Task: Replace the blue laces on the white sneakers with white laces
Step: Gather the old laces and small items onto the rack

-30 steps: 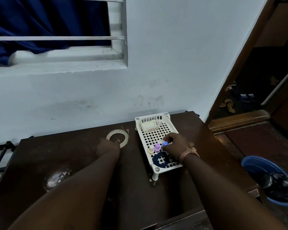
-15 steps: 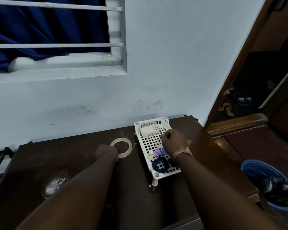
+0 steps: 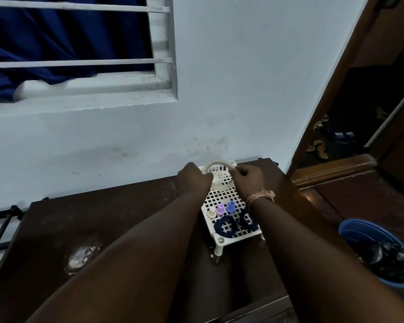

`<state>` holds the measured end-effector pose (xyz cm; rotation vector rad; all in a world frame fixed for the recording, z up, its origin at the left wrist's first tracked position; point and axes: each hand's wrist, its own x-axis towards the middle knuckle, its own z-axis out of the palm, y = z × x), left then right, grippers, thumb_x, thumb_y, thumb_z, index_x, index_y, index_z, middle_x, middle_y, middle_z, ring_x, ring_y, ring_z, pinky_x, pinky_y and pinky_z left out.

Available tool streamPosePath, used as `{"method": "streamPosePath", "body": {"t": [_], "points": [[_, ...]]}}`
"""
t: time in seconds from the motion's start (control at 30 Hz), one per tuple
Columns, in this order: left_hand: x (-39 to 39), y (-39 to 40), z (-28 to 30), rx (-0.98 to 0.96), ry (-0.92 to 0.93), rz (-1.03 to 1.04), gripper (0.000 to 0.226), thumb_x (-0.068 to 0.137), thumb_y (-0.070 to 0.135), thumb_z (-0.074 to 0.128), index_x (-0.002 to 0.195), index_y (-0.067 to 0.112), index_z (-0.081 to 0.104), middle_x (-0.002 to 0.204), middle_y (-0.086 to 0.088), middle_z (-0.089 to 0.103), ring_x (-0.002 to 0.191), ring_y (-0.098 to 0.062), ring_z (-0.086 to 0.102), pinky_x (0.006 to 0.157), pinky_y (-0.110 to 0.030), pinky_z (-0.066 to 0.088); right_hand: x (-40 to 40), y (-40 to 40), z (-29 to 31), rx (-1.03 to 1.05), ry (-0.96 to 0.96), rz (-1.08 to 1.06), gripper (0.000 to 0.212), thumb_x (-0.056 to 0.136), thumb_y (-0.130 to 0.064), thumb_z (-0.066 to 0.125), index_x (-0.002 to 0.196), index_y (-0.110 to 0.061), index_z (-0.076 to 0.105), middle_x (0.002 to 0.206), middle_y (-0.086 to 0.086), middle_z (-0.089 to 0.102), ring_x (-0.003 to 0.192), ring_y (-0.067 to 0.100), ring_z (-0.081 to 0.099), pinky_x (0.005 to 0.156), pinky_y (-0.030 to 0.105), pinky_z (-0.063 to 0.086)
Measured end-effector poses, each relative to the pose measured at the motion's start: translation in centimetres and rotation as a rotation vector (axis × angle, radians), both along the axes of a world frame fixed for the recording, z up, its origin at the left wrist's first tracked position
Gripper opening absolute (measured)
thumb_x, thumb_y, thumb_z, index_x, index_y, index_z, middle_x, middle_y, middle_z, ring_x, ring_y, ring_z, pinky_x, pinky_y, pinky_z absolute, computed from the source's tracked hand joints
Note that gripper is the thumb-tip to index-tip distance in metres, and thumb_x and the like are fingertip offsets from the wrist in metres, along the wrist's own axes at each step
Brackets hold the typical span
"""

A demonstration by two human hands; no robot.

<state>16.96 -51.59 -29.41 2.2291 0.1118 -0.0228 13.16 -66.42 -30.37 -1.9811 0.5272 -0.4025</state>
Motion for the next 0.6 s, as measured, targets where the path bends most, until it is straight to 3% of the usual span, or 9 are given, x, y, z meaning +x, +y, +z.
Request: {"method": "streamPosePath", "body": {"t": [0.1,0.2,0.33,0.43,0.53,0.6], "points": [[0.0,-2.3,-0.6,0.006,0.025,-0.067,0.032,0.077,0.035,0.069,0.096,0.010,0.065,0.091,-0.007,0.072,0.089,-0.027,0.068,0.067,-0.028,0.047,-0.3,-1.7,-0.5,-0.042,0.089,-0.064,0.011,0.083,-0.009,0.067,0.087,-0.012,0.078,0.082,0.007,0.074,0.082,0.025,0.070,0.076,0.033,0.056],[0.5,-3.5,-1.9,-0.011,0.064,-0.169,0.026,0.075,0.030,0.063,0.087,0.008,0.066,0.078,-0.011,0.075,0.079,-0.028,0.074,0.074,-0.039,0.060,-0.8,-3.2,-0.9,-0.096,0.166,-0.117,0.014,0.082,-0.006,0.066,0.088,-0.011,0.078,0.083,0.005,0.073,0.082,0.023,0.068,0.070,0.024,0.046],[1.0,-3.9,-3.8,0.073,0.079,-0.248,0.015,0.080,0.015,0.060,0.078,0.004,0.070,0.076,-0.014,0.074,0.078,-0.032,0.074,0.075,-0.042,0.061,-0.8,-4.0,-2.0,-0.150,0.237,-0.134,0.020,0.080,-0.003,0.063,0.089,-0.010,0.079,0.088,0.008,0.074,0.084,0.024,0.067,0.069,0.021,0.042],[1.4,-3.3,-4.5,0.108,0.071,-0.232,0.018,0.079,0.012,0.056,0.076,0.005,0.072,0.078,-0.013,0.074,0.079,-0.032,0.074,0.074,-0.040,0.061,-0.2,-3.8,-2.6,-0.187,0.266,-0.084,0.017,0.080,-0.003,0.062,0.084,-0.007,0.078,0.085,0.011,0.074,0.076,0.022,0.064,0.065,0.022,0.042],[1.3,-3.1,-4.4,0.135,0.060,-0.237,0.019,0.080,0.009,0.054,0.072,0.004,0.071,0.079,-0.014,0.074,0.080,-0.032,0.072,0.070,-0.035,0.059,0.3,-3.7,-3.0,-0.196,0.298,-0.083,0.017,0.078,-0.004,0.060,0.079,-0.004,0.077,0.078,0.014,0.072,0.074,0.028,0.067,0.063,0.027,0.051],[1.2,-3.2,-4.0,0.129,0.064,-0.252,0.018,0.077,0.008,0.055,0.065,0.005,0.067,0.073,-0.014,0.073,0.076,-0.031,0.071,0.065,-0.032,0.054,0.5,-3.9,-2.9,-0.188,0.299,-0.104,0.019,0.074,-0.002,0.057,0.078,0.000,0.075,0.077,0.018,0.071,0.076,0.032,0.068,0.059,0.025,0.047]]}}
